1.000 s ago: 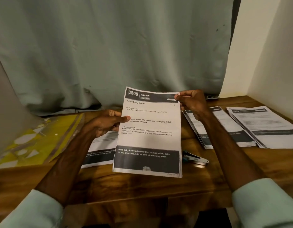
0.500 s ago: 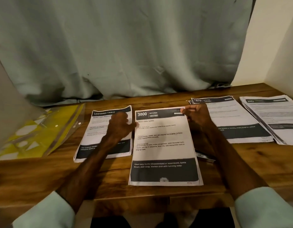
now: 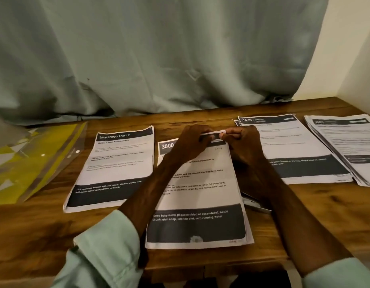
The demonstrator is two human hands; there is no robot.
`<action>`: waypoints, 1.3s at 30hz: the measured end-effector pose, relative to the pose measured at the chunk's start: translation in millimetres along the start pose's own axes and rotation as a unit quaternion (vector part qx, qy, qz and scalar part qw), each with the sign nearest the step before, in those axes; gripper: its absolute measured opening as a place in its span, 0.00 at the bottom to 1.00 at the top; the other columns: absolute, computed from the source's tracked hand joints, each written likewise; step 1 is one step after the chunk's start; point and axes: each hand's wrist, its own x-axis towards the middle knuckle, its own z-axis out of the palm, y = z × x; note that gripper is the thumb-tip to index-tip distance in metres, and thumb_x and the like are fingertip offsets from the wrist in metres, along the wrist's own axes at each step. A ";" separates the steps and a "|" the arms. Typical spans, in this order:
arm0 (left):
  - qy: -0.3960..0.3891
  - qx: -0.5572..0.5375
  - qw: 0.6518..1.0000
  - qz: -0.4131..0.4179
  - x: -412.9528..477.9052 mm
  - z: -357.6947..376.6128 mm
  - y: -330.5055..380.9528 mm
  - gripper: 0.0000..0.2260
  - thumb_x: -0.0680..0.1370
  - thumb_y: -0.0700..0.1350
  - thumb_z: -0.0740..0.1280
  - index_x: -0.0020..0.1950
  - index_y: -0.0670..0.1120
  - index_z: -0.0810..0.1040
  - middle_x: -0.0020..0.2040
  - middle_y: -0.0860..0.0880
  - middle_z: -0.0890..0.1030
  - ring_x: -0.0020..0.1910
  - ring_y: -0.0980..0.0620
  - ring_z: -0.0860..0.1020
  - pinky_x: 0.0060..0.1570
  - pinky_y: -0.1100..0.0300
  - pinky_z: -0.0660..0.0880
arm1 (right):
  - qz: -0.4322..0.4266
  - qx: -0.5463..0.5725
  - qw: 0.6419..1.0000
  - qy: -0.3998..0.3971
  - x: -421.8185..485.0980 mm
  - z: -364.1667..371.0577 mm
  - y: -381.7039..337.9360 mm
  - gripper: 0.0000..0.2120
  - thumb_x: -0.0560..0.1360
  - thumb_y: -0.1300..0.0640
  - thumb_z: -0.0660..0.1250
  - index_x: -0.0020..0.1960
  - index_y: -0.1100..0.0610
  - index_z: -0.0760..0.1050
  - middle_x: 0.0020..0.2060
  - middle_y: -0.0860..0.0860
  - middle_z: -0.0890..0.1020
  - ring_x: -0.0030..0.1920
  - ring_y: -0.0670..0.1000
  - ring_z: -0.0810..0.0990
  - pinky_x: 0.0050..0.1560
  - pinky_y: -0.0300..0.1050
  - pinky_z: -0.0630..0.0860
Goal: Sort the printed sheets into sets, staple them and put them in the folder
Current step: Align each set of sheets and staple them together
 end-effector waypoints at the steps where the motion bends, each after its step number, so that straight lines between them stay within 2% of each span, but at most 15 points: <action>1: 0.015 -0.010 1.000 -0.007 -1.7 2.4 -1.9 0.09 0.83 0.46 0.67 0.55 0.44 0.84 0.47 0.47 0.85 0.42 0.54 0.80 0.41 0.71 0.70 | -0.001 -0.001 1.000 -0.003 -0.7 0.8 -1.5 0.02 0.78 0.54 0.72 0.48 0.46 0.82 0.40 0.41 0.85 0.39 0.38 0.84 0.49 0.43 0.83; 6: 0.061 -0.052 0.996 -0.043 -3.9 19.7 -17.6 0.09 0.82 0.49 0.68 0.52 0.47 0.86 0.45 0.50 0.86 0.38 0.62 0.78 0.41 0.77 0.68 | 0.048 0.051 0.997 -0.024 1.4 6.4 3.8 0.03 0.78 0.55 0.72 0.50 0.53 0.84 0.43 0.53 0.87 0.41 0.50 0.87 0.45 0.47 0.85; 10: 0.073 -0.079 0.994 -0.026 -4.5 25.0 -20.9 0.08 0.81 0.45 0.70 0.53 0.44 0.86 0.46 0.48 0.86 0.37 0.69 0.73 0.43 0.81 0.67 | 0.111 0.117 0.986 -0.033 0.2 8.1 6.0 0.07 0.77 0.58 0.73 0.53 0.58 0.84 0.42 0.56 0.88 0.44 0.61 0.87 0.49 0.60 0.84; 13: 0.063 -0.082 0.995 -0.016 -3.3 25.8 -25.0 0.08 0.82 0.45 0.68 0.55 0.43 0.85 0.48 0.46 0.87 0.38 0.64 0.77 0.41 0.78 0.70 | 0.132 0.119 0.984 -0.029 0.2 9.6 3.5 0.05 0.77 0.59 0.73 0.52 0.58 0.84 0.41 0.55 0.88 0.40 0.57 0.87 0.45 0.55 0.83; 15: 0.071 -0.087 0.994 -0.008 -4.0 30.6 -29.6 0.09 0.82 0.46 0.68 0.55 0.43 0.85 0.48 0.45 0.86 0.41 0.57 0.79 0.45 0.73 0.73 | 0.119 0.107 0.987 -0.013 -2.1 13.4 5.0 0.04 0.76 0.58 0.73 0.50 0.57 0.85 0.40 0.54 0.88 0.38 0.54 0.86 0.41 0.49 0.81; 18: 0.077 -0.078 0.993 -0.034 -3.8 45.5 -37.2 0.13 0.83 0.52 0.65 0.56 0.46 0.84 0.50 0.45 0.85 0.48 0.48 0.80 0.56 0.48 0.77 | 0.085 0.078 0.993 0.022 -3.7 16.7 7.3 0.04 0.75 0.57 0.74 0.49 0.55 0.85 0.40 0.51 0.88 0.38 0.51 0.86 0.38 0.44 0.80; 19: 0.069 -0.078 0.993 -0.047 -3.3 49.1 -38.6 0.13 0.83 0.53 0.64 0.56 0.47 0.84 0.51 0.46 0.84 0.50 0.47 0.80 0.58 0.44 0.76 | 0.080 0.072 0.994 0.030 -4.2 16.1 7.6 0.04 0.75 0.56 0.75 0.49 0.54 0.85 0.40 0.49 0.88 0.39 0.49 0.86 0.38 0.44 0.80; 22: 0.067 -0.074 0.993 -0.068 -1.8 51.8 -40.4 0.14 0.83 0.54 0.63 0.59 0.48 0.83 0.54 0.46 0.83 0.54 0.46 0.78 0.61 0.47 0.73 | 0.063 0.053 0.996 0.035 -5.2 16.4 3.4 0.04 0.76 0.55 0.74 0.49 0.53 0.86 0.40 0.47 0.88 0.40 0.47 0.86 0.40 0.42 0.82; 24: 0.066 -0.082 0.992 -0.069 -0.6 52.0 -41.2 0.13 0.83 0.52 0.64 0.61 0.47 0.83 0.57 0.46 0.83 0.57 0.46 0.76 0.62 0.52 0.70 | 0.058 0.053 0.996 0.031 -7.6 15.8 -0.9 0.04 0.78 0.56 0.72 0.49 0.54 0.85 0.39 0.46 0.87 0.39 0.46 0.86 0.37 0.38 0.81; 27: 0.055 -0.090 0.992 -0.073 -1.9 50.5 -41.0 0.13 0.83 0.52 0.64 0.62 0.47 0.82 0.57 0.45 0.82 0.58 0.45 0.76 0.64 0.49 0.71 | 0.060 0.073 0.995 0.015 -11.7 15.9 -8.1 0.05 0.80 0.59 0.69 0.50 0.56 0.84 0.35 0.44 0.86 0.35 0.44 0.85 0.31 0.34 0.77; 28: 0.056 -0.091 0.991 -0.077 -2.3 50.0 -39.8 0.14 0.83 0.51 0.64 0.63 0.47 0.82 0.58 0.44 0.81 0.59 0.45 0.76 0.66 0.52 0.69 | 0.064 0.074 0.995 0.013 -12.3 15.9 -9.5 0.06 0.80 0.59 0.68 0.50 0.57 0.84 0.34 0.43 0.86 0.34 0.43 0.85 0.30 0.33 0.77; 30: 0.065 -0.091 0.990 -0.089 -3.2 49.0 -36.1 0.14 0.83 0.50 0.65 0.65 0.46 0.81 0.61 0.43 0.80 0.63 0.45 0.73 0.62 0.60 0.62 | 0.072 0.066 0.995 0.016 -12.5 15.9 -12.2 0.06 0.80 0.58 0.68 0.51 0.57 0.84 0.34 0.42 0.86 0.35 0.43 0.85 0.30 0.32 0.77; 32: 0.083 -0.098 0.987 -0.094 -3.3 48.7 -32.4 0.14 0.83 0.49 0.66 0.65 0.45 0.81 0.62 0.43 0.80 0.64 0.45 0.73 0.58 0.61 0.59 | 0.080 0.062 0.995 0.022 -12.2 15.8 -13.2 0.06 0.80 0.57 0.69 0.51 0.58 0.84 0.36 0.44 0.87 0.36 0.45 0.86 0.31 0.34 0.78; 36: 0.100 -0.110 0.984 -0.096 -3.6 47.6 -28.9 0.13 0.81 0.49 0.68 0.61 0.44 0.83 0.59 0.45 0.83 0.59 0.47 0.76 0.62 0.58 0.66 | 0.099 0.055 0.993 0.029 -13.0 16.0 -13.7 0.06 0.79 0.55 0.70 0.50 0.58 0.83 0.35 0.46 0.86 0.33 0.46 0.85 0.29 0.36 0.78; 39: 0.100 -0.101 0.985 -0.095 -5.1 46.8 -26.7 0.12 0.82 0.49 0.67 0.61 0.45 0.83 0.59 0.45 0.83 0.59 0.47 0.77 0.63 0.57 0.66 | 0.113 0.052 0.992 0.020 -12.9 14.4 -12.6 0.06 0.78 0.57 0.72 0.50 0.59 0.84 0.30 0.46 0.84 0.27 0.44 0.81 0.27 0.36 0.76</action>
